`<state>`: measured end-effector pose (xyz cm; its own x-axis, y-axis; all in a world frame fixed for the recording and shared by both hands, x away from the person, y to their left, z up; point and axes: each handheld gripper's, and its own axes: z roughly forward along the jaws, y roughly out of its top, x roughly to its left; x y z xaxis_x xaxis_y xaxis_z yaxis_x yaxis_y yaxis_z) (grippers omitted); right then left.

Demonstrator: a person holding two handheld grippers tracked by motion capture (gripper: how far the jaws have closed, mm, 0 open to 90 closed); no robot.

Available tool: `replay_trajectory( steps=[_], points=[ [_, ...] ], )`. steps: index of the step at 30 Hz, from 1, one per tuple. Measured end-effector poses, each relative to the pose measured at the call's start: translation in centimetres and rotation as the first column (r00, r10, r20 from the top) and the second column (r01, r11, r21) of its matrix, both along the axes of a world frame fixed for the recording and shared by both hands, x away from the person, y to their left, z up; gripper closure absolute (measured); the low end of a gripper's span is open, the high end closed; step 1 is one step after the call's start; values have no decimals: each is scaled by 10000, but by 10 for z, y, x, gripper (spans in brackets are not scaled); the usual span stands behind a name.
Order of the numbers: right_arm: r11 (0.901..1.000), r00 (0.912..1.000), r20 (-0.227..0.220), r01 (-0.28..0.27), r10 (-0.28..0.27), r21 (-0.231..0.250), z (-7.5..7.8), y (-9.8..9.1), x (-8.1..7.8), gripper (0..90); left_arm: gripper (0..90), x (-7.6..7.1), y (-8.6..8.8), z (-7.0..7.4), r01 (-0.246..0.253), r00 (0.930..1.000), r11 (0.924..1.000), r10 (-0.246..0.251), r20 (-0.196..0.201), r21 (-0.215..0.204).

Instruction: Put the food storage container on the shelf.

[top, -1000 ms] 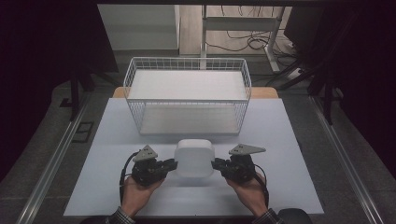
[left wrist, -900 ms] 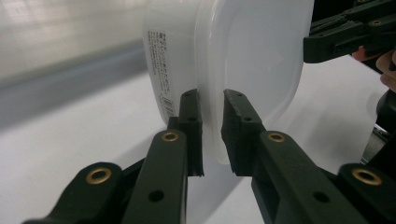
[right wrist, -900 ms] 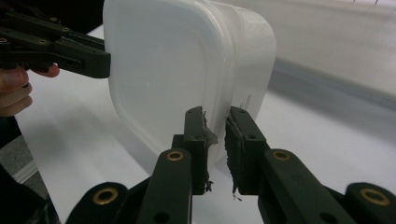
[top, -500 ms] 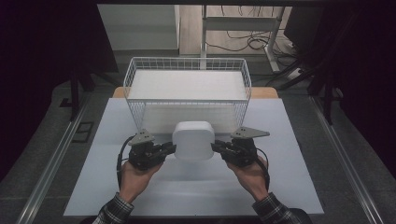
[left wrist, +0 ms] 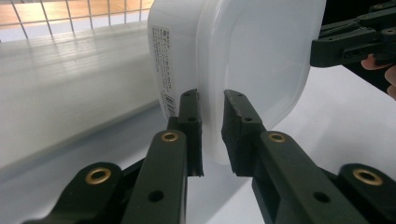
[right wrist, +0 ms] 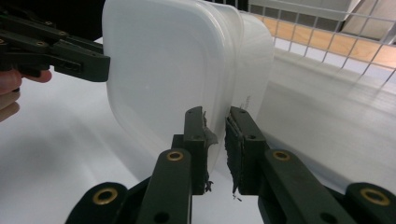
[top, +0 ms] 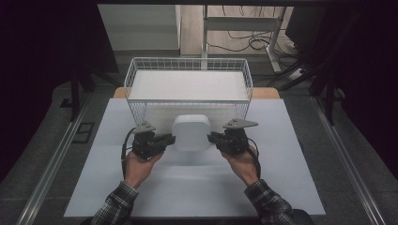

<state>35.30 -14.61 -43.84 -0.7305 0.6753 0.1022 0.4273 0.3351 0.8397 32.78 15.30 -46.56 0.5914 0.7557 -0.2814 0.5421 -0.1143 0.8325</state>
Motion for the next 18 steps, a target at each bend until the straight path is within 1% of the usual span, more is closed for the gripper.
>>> replay_trajectory(
  steps=[1, 4, 5, 7, 8, 10, 12, 14, 16, 18],
  points=[
    [10000, 10000, 0, 0, 0, 0, 0, 0, 0, 779, 783, 0, 0, 0, 0, 10000, 10000, 0, 0, 0],
    [9998, 9998, 53, 195, -194, -51, -3, 3, 12, 777, 783, 14, 1, -2, -43, 10000, 10000, 44, -22, 31],
    [9998, 9998, 53, 195, -194, -51, -3, 3, 12, 777, 782, 14, 1, -2, -43, 10000, 10000, 44, -22, 31],
    [9996, 9996, 83, 281, -280, -70, -5, 6, 18, 777, 782, 22, 2, -3, -76, 10000, 10000, 76, -31, 17],
    [9995, 9995, 66, 324, -324, -56, -6, 6, 20, 776, 781, 26, 3, -3, -87, 9999, 10000, 88, -98, 7],
    [9991, 9991, 70, 415, -415, -66, -8, 8, 25, 775, 780, 32, 3, -4, -105, 9999, 9999, 106, -118, 67],
    [9983, 9985, 41, 553, -552, -168, -12, 11, 34, 772, 778, 37, 3, -5, -189, 9996, 9997, 191, -227, 128],
    [9983, 9984, 19, 560, -560, -175, -13, 11, 35, 772, 778, 40, 2, -7, -238, 9994, 9996, 243, -264, 169],
    [9979, 9981, -12, 611, -611, -234, -16, 12, 38, 771, 777, 43, 3, -9, -259, 9989, 9994, 268, -391, 230],
    [9975, 9978, -143, 651, -655, -263, -21, 14, 42, 770, 775, 46, 2, -11, -325, 9981, 9993, 335, -525, 207]
  ],
)
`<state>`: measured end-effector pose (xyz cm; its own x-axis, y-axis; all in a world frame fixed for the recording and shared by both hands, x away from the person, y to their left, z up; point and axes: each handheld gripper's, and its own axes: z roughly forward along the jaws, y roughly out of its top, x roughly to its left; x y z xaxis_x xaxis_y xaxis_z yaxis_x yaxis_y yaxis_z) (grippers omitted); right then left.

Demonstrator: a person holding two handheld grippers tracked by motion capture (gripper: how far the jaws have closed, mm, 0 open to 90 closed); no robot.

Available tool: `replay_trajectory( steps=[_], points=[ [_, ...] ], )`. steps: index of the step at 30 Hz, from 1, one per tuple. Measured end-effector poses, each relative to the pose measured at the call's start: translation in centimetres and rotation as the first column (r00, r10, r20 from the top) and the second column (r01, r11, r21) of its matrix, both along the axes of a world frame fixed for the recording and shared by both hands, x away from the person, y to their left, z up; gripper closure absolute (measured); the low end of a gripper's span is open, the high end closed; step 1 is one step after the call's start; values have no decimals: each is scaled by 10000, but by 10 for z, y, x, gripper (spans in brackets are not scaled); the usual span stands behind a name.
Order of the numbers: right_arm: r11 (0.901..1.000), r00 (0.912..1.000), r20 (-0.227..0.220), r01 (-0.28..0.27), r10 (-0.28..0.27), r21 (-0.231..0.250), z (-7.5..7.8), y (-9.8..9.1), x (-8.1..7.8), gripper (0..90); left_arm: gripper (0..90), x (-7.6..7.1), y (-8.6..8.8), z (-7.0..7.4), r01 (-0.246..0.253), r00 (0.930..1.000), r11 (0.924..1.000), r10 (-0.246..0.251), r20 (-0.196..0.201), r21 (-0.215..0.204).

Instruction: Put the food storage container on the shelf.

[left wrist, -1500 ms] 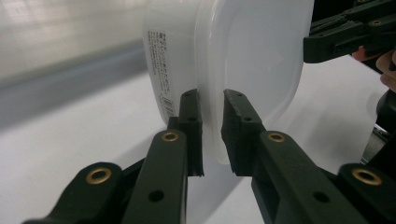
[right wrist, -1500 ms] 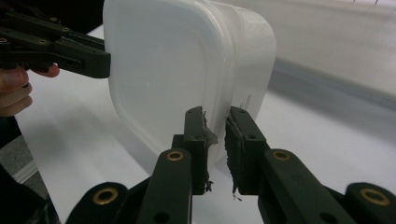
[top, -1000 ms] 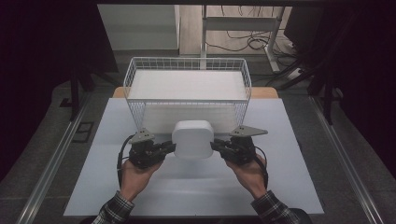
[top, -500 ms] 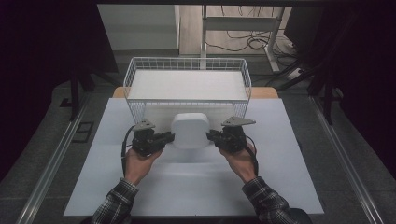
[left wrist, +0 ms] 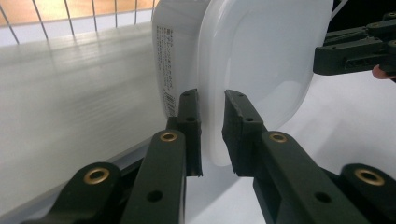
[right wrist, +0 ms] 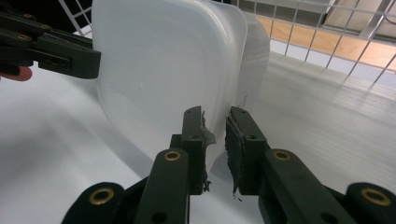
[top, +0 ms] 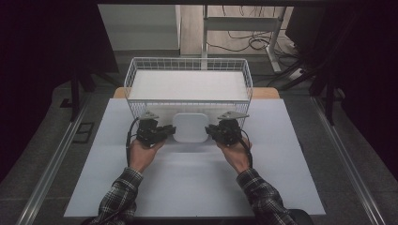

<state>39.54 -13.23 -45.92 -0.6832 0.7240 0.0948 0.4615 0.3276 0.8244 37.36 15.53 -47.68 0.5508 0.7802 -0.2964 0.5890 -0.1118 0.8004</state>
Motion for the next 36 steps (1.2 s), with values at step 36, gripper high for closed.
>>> replay_trajectory(
  steps=[36],
  points=[
    [9980, 9976, 334, 609, -614, 168, -15, 13, 27, 606, 656, 22, -10, -12, -938, 9929, 9944, 899, 774, 493]
  ],
)
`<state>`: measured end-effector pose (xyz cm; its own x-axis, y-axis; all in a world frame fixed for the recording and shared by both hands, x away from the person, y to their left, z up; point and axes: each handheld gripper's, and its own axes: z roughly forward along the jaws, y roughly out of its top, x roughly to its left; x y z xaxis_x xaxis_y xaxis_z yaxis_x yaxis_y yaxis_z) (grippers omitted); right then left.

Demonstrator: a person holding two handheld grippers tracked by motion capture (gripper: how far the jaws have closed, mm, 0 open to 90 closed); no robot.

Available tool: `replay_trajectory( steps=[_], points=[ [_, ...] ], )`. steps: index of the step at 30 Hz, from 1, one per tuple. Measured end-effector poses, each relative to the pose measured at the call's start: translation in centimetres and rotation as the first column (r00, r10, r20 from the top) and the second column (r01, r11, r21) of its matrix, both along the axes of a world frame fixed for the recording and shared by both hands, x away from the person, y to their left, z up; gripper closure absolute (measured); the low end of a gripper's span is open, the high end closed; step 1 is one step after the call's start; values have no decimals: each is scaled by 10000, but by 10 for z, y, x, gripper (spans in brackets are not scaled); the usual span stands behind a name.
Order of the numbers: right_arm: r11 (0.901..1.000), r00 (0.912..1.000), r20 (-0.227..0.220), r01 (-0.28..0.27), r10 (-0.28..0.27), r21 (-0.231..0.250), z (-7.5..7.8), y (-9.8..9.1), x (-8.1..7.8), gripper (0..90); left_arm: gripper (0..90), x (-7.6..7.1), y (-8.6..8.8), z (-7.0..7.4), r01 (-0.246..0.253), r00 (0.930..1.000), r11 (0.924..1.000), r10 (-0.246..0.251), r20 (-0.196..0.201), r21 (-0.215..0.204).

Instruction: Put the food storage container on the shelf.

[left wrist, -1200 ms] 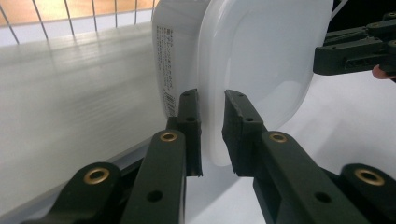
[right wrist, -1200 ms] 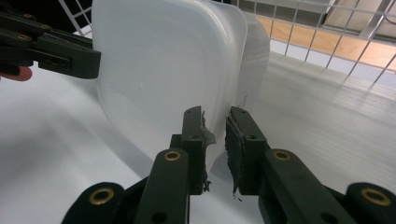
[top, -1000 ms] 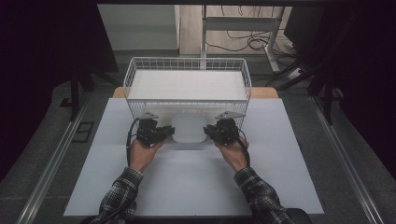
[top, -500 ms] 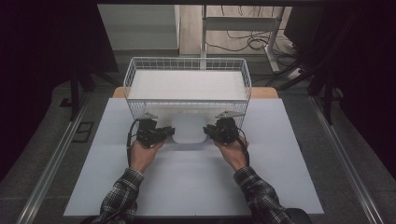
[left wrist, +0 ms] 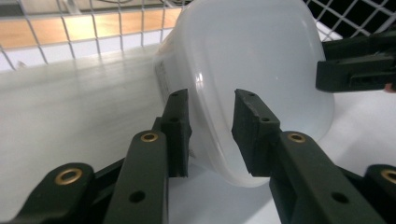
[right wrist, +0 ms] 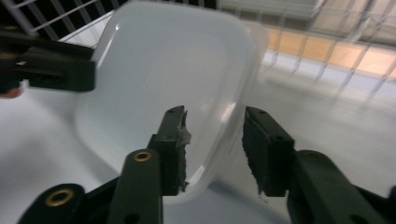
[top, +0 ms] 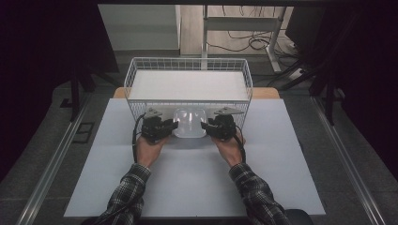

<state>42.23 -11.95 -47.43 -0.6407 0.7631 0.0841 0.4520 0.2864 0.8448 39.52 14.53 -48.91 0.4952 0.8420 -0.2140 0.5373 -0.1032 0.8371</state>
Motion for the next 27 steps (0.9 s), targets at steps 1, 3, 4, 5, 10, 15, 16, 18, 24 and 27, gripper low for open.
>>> replay_trajectory(
  steps=[1, 3, 4, 5, 10, 15, 16, 18, 24, 27],
  points=[
    [9997, 9997, 201, 135, -130, -225, 0, 1, 0, 605, 641, 2, -1, -1, -36, 10000, 10000, 36, -16, 64],
    [9989, 9993, 315, 202, -189, -417, -1, 4, 1, 606, 615, 5, -2, -1, -219, 9998, 9998, 219, 19, 47],
    [9993, 9993, 300, 228, -219, -309, -1, 5, 2, 624, 611, 10, -2, 0, -299, 9995, 9995, 299, 38, 93],
    [9993, 9994, 273, 206, -198, -309, 0, 5, 2, 633, 610, 13, -2, 0, -296, 9995, 9994, 295, 67, 165],
    [9985, 9988, 399, 288, -269, -459, 1, 8, 4, 634, 598, 16, -4, -1, -548, 9983, 9983, 544, 193, 195],
    [9982, 9977, 634, 291, -258, -523, 2, 6, 3, 634, 496, 9, -2, 1, -460, 9978, 9989, 456, 475, 74],
    [9984, 9974, 691, 254, -219, -512, 3, 6, 2, 635, 496, 7, -2, 2, -400, 9981, 9992, 401, 477, -30],
    [9991, 9976, 691, 22, 7, -423, 6, 3, -1, 641, 432, 0, -1, 3, -307, 9973, 9995, 313, 668, -104],
    [9975, 9957, 713, -565, 595, -434, 8, 2, -14, 692, 282, -20, 0, 4, 88, 9918, 10000, -93, 1273, 46],
    [9959, 9941, 657, -840, 860, -326, 8, -1, -20, 747, 215, -28, 1, 4, 199, 9895, 9998, -211, 1431, 97]
  ],
)
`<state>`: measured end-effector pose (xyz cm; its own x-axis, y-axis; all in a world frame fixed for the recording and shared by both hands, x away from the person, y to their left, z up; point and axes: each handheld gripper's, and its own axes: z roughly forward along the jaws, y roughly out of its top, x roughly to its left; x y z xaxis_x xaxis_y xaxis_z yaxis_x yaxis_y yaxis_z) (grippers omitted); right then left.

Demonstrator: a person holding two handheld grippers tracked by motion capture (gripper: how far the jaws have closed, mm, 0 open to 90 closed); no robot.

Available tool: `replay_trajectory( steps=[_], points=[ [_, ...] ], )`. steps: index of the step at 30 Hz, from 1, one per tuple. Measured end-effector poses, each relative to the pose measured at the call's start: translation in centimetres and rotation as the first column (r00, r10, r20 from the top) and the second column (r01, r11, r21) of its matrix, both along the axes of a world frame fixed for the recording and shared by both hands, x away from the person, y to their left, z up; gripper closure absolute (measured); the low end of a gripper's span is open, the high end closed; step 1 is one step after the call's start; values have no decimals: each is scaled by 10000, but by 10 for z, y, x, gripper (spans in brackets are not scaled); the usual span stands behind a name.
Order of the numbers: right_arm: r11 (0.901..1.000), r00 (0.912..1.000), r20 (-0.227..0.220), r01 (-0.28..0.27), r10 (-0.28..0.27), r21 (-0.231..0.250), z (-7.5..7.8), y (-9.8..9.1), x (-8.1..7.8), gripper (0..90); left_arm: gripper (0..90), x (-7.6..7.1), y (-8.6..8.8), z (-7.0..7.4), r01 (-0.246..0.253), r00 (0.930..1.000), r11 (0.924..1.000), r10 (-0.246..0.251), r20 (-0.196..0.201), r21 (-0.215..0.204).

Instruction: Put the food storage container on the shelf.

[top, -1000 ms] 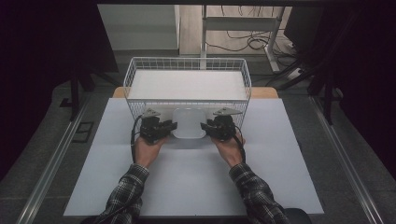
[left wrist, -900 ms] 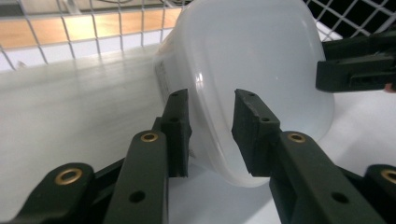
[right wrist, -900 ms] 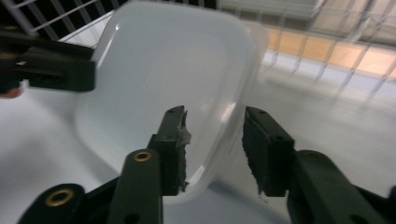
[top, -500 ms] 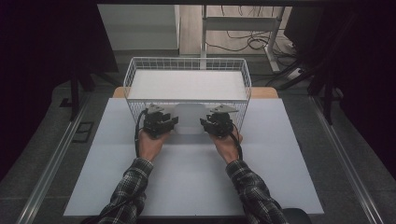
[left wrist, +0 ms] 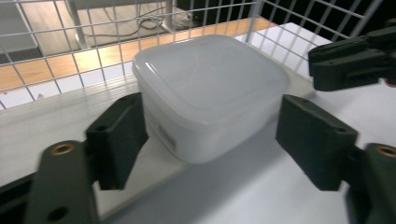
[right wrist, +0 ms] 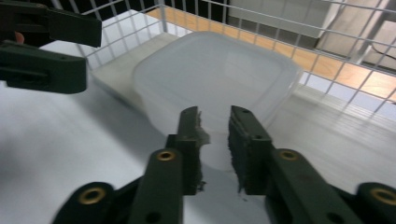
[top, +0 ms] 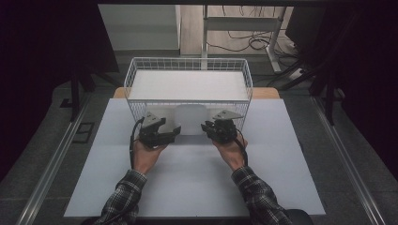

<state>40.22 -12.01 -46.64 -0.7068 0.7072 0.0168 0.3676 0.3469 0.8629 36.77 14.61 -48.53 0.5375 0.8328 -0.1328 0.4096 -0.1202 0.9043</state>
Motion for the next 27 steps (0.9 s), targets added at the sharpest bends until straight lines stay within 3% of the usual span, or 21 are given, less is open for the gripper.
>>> replay_trajectory(
  steps=[1, 5, 10, 13, 17, 25, 27],
  points=[
    [10000, 10000, 0, 0, 0, 0, 0, 0, 0, 747, 215, -4, 1, 0, 109, 9999, 9999, -109, 68, -3],
    [9991, 9991, -106, -403, 405, 159, -2, 0, -9, 883, 125, -25, 6, -2, 422, 9991, 9988, -422, 7, -264],
    [9965, 9965, -164, -823, 824, 114, -7, 7, -15, 889, 72, -42, 10, -5, 594, 9981, 9979, -597, -118, -258],
    [9939, 9936, -254, -1103, 1102, -47, -15, 16, -16, 889, 48, -62, 13, -8, 531, 9985, 9984, -534, 117, 188],
    [9930, 9926, -319, -1177, 1173, -82, -21, 21, -16, 889, 29, -77, 18, -13, 574, 9977, 9977, -587, 349, 369],
    [9936, 9946, -118, -1037, 1033, -450, -34, 39, -8, 888, 21, -115, 37, -22, 502, 9980, 9987, -506, 366, 126],
    [9940, 9950, -193, -990, 981, -468, -35, 40, -7, 887, 22, -118, 39, -23, 476, 9982, 9987, -481, 355, 159]
  ],
)
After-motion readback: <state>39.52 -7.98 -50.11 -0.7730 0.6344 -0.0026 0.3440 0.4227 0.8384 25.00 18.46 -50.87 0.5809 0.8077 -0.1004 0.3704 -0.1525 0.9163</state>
